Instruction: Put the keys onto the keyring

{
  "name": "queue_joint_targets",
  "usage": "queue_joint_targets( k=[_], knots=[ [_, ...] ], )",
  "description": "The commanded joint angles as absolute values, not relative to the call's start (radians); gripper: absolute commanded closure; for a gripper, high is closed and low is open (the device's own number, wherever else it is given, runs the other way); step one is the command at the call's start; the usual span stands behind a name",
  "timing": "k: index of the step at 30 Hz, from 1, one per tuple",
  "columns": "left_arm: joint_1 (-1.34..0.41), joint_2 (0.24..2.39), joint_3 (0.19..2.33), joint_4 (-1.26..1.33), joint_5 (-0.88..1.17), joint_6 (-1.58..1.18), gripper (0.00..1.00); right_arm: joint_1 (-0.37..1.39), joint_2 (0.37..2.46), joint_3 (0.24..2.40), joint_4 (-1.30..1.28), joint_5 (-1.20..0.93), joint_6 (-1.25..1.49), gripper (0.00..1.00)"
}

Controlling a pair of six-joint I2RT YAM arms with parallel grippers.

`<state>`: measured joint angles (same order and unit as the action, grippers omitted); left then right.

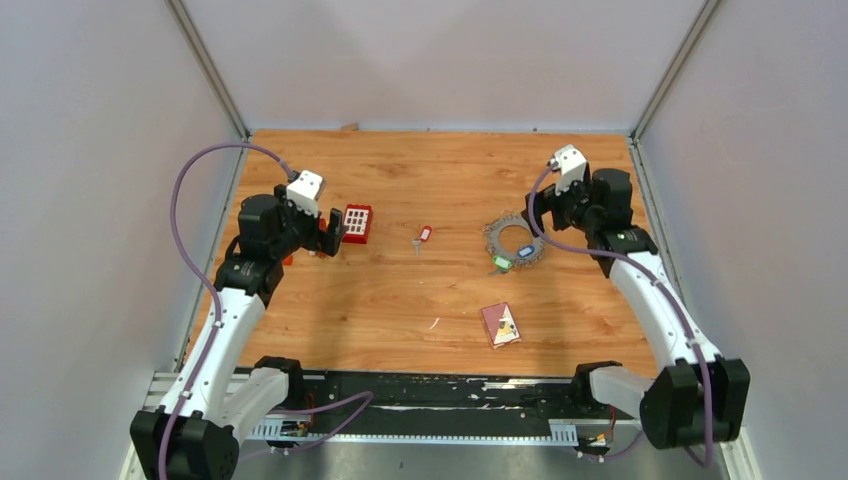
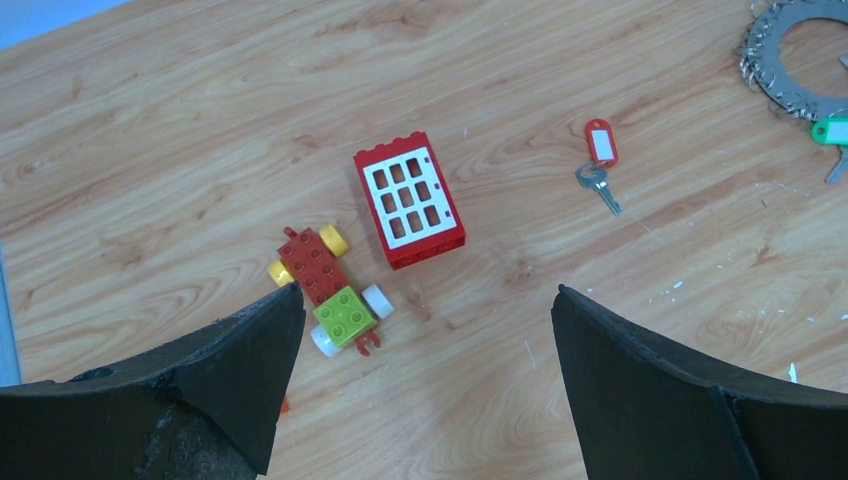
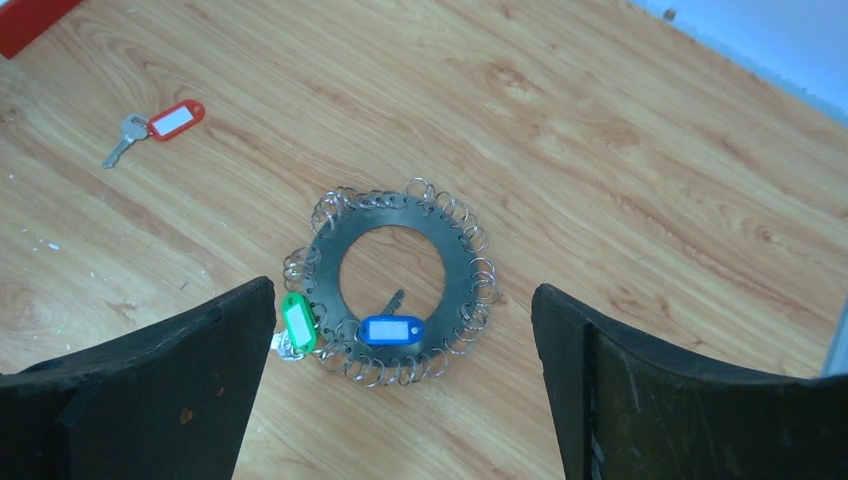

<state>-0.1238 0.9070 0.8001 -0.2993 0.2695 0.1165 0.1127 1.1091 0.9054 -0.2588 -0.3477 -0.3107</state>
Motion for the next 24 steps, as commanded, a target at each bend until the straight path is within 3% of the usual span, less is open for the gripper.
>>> queue_joint_targets(
  k=[1, 13, 24],
  knots=[
    [-0.12, 0.895, 0.836, -0.301, 0.306, 0.157, 0.0, 0.117, 1.257, 1.04, -0.333, -0.294, -0.307, 0.01],
    [-0.121, 0.895, 0.823, -0.307, 0.398, 0.179, 0.0, 0.08, 1.698, 1.372, -0.547, -0.271, -0.447, 0.07],
    [-0.121, 0.904, 0.82, -0.31, 0.411, 0.193, 0.0, 0.053, 1.982, 1.564, -0.657, -0.317, -0.487, 0.4]
  ],
)
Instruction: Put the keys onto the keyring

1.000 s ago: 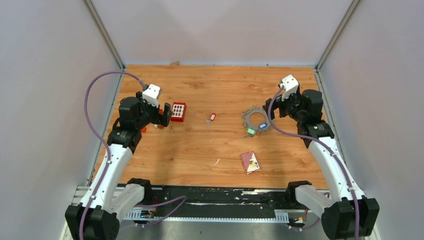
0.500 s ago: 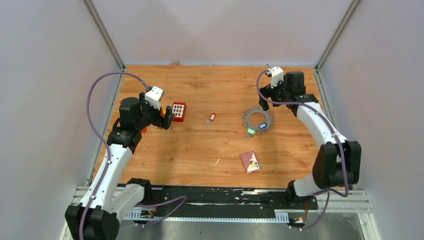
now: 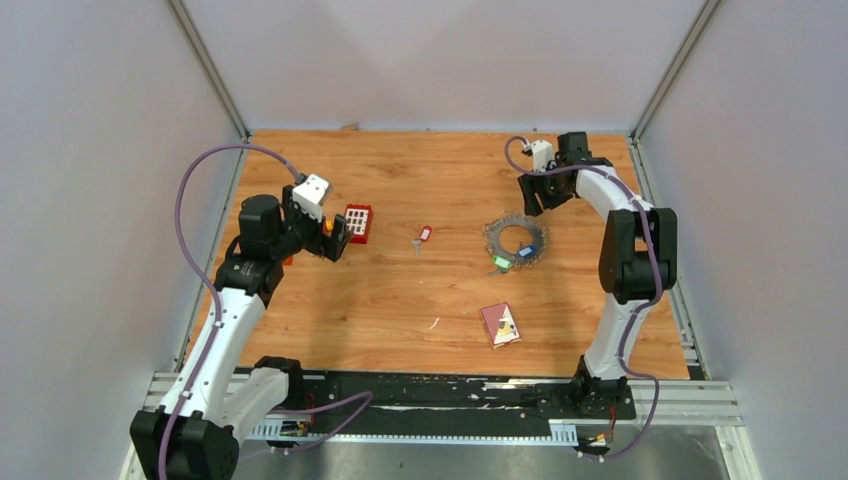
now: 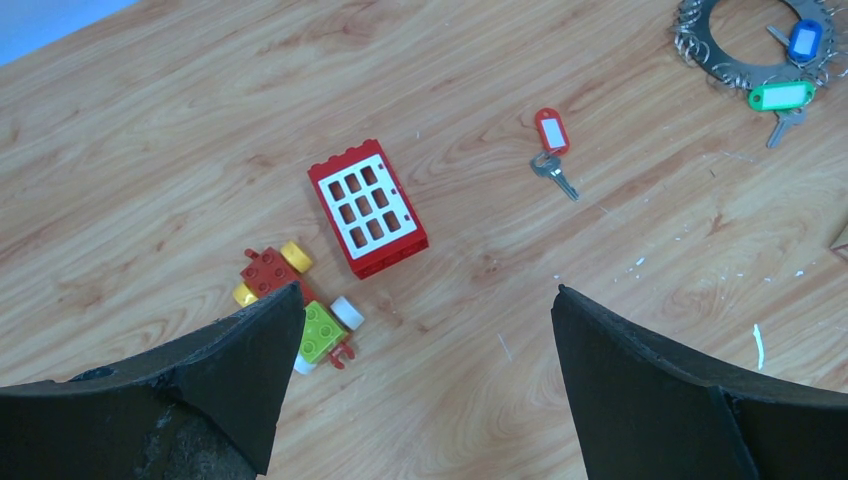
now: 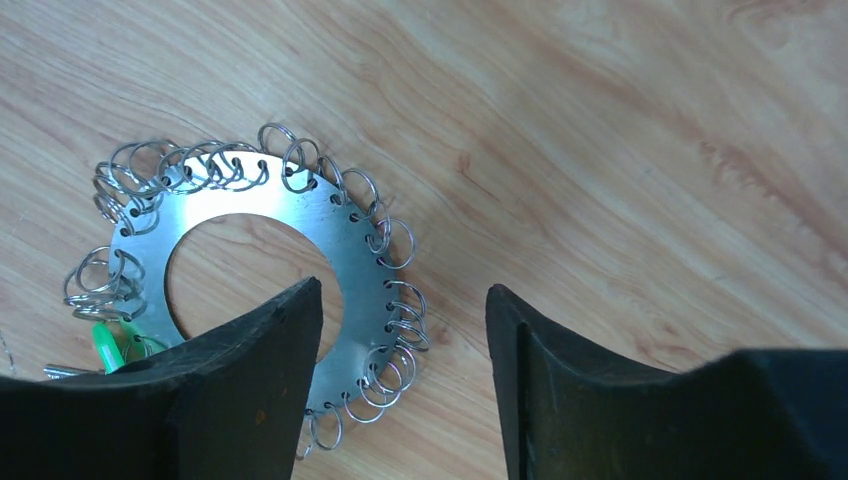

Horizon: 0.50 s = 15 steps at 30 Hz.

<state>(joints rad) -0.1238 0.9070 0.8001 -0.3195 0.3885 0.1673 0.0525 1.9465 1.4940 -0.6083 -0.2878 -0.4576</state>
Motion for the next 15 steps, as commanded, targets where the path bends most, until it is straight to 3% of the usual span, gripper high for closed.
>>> queue_joint_targets(
  k=[1, 15],
  knots=[
    [-0.121, 0.904, 0.819, -0.31, 0.411, 0.195, 0.0, 0.054, 1.996, 1.574, -0.666, -0.326, -0.49, 0.42],
    [-0.121, 0.906, 0.816, -0.309, 0.417, 0.206, 0.0, 0.053, 2.078, 1.651, -0.7, -0.367, -0.478, 0.63]
  ],
)
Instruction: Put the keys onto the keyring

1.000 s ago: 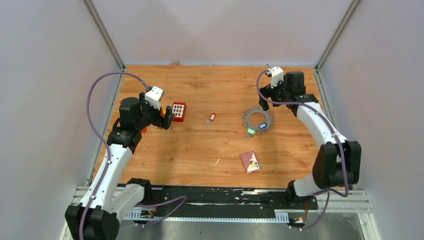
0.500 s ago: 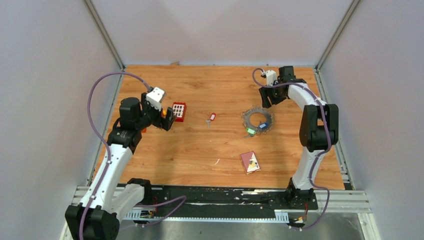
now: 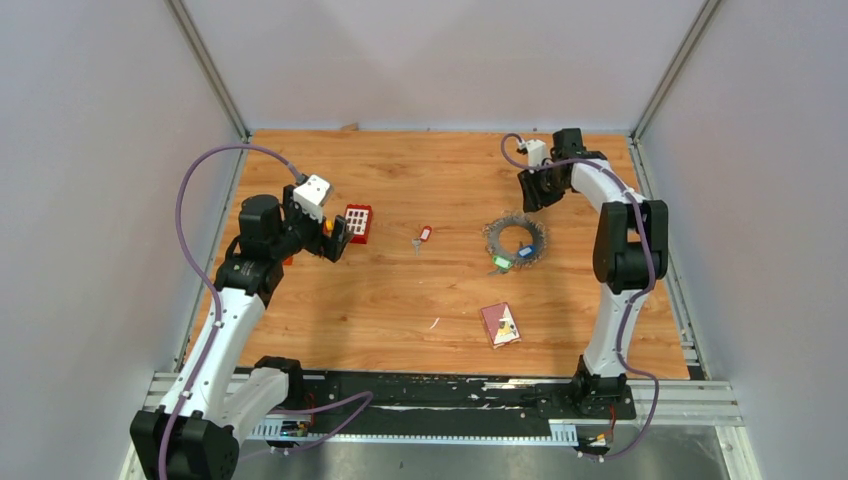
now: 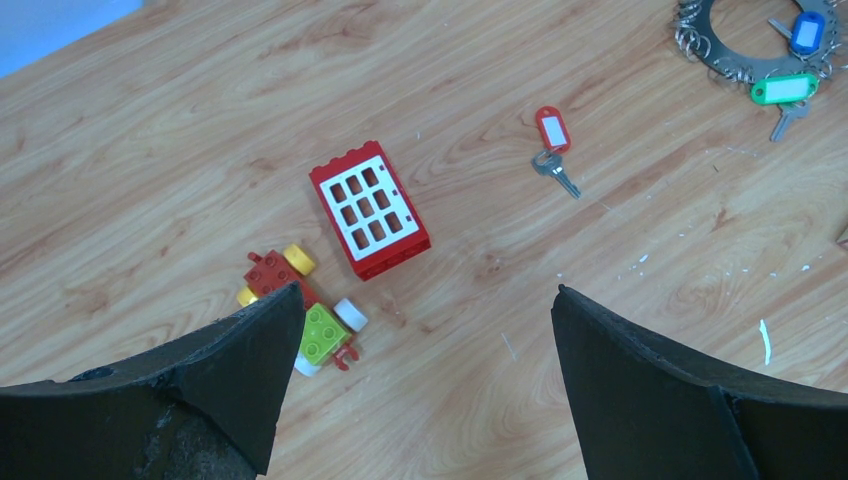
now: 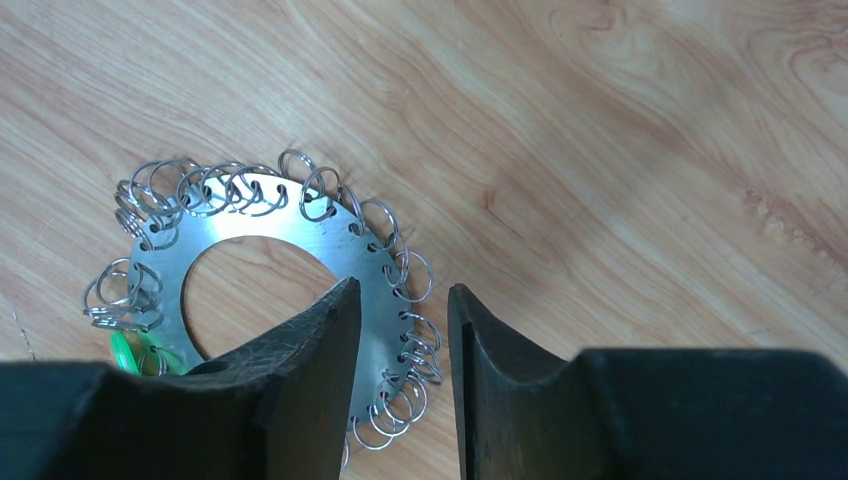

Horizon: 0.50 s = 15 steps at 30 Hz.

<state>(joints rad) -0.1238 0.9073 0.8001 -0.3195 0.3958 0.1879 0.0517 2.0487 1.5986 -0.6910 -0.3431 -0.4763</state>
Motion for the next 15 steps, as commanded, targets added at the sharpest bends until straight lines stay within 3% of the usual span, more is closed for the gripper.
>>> queue_joint_targets(
  k=[1, 15],
  knots=[
    [-0.121, 0.905, 0.817, -0.31, 0.418, 0.206, 0.0, 0.054, 2.084, 1.658, -0.703, -0.368, -0.477, 0.64],
    [-0.121, 0.908, 0.81, -0.304, 0.425, 0.209, 0.0, 0.054, 2.138, 1.69, -0.732, -0.374, -0.479, 0.72]
  ],
)
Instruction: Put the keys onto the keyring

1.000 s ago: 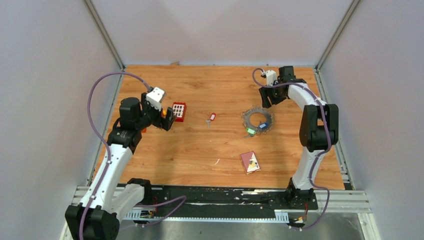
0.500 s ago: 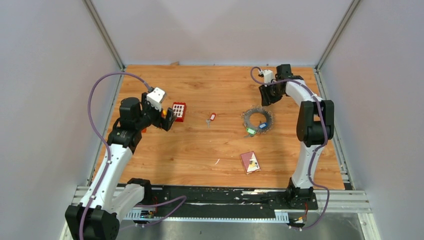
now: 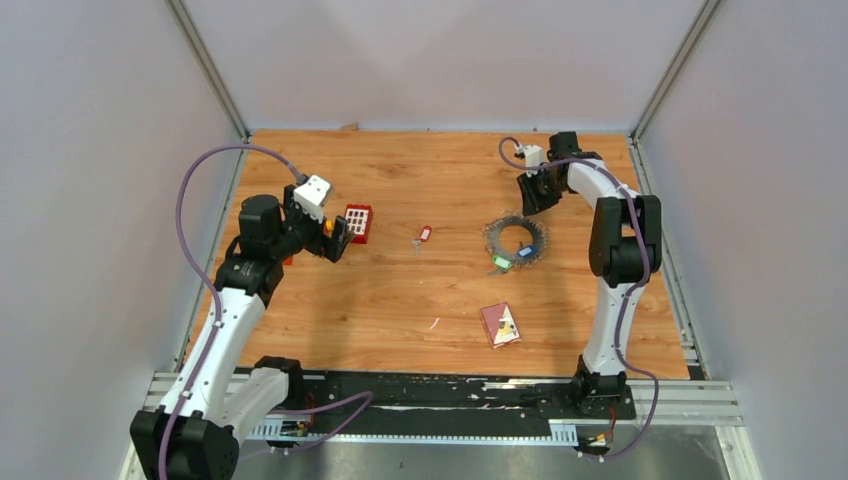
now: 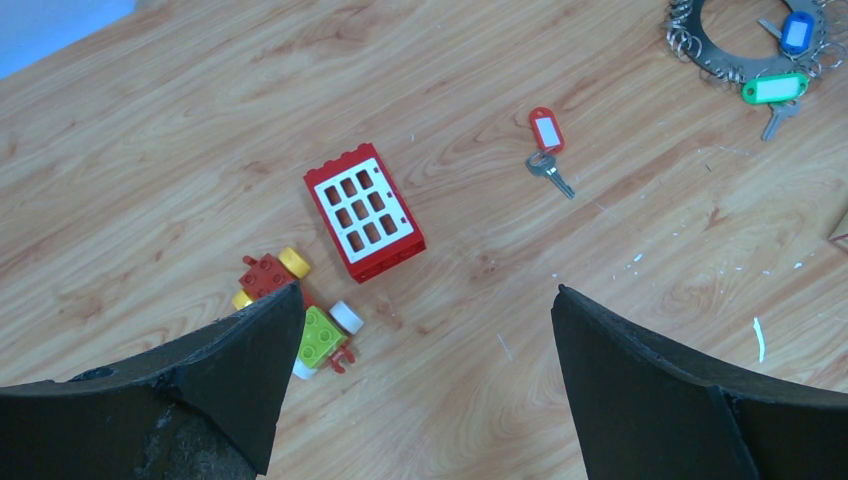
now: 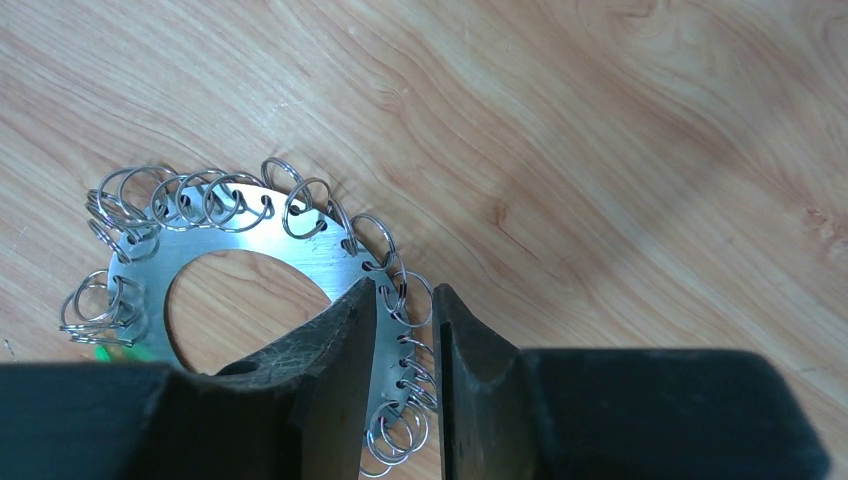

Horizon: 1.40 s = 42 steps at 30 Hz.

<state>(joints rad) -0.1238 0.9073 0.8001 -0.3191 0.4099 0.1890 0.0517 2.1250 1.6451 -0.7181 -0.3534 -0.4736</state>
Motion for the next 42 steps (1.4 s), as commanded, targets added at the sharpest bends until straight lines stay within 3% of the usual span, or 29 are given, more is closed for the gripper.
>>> queue_joint_targets(
  k=[1, 23, 37, 42],
  knots=[
    [-0.121, 0.91, 0.81, -0.304, 0.425, 0.209, 0.0, 0.053, 2.14, 1.691, -0.733, -0.376, -0.479, 0.73],
    [-0.121, 0.902, 0.802, -0.297, 0.426, 0.213, 0.0, 0.053, 2.156, 1.702, -0.753, -0.39, -0.482, 0.87],
    [-0.12, 0.899, 0.802, -0.299, 0.428, 0.213, 0.0, 0.055, 2.183, 1.713, -0.759, -0.38, -0.472, 0.86],
    [-0.121, 0.899, 0.801, -0.297, 0.43, 0.213, 0.0, 0.055, 2.173, 1.712, -0.762, -0.383, -0.471, 0.92]
  ],
)
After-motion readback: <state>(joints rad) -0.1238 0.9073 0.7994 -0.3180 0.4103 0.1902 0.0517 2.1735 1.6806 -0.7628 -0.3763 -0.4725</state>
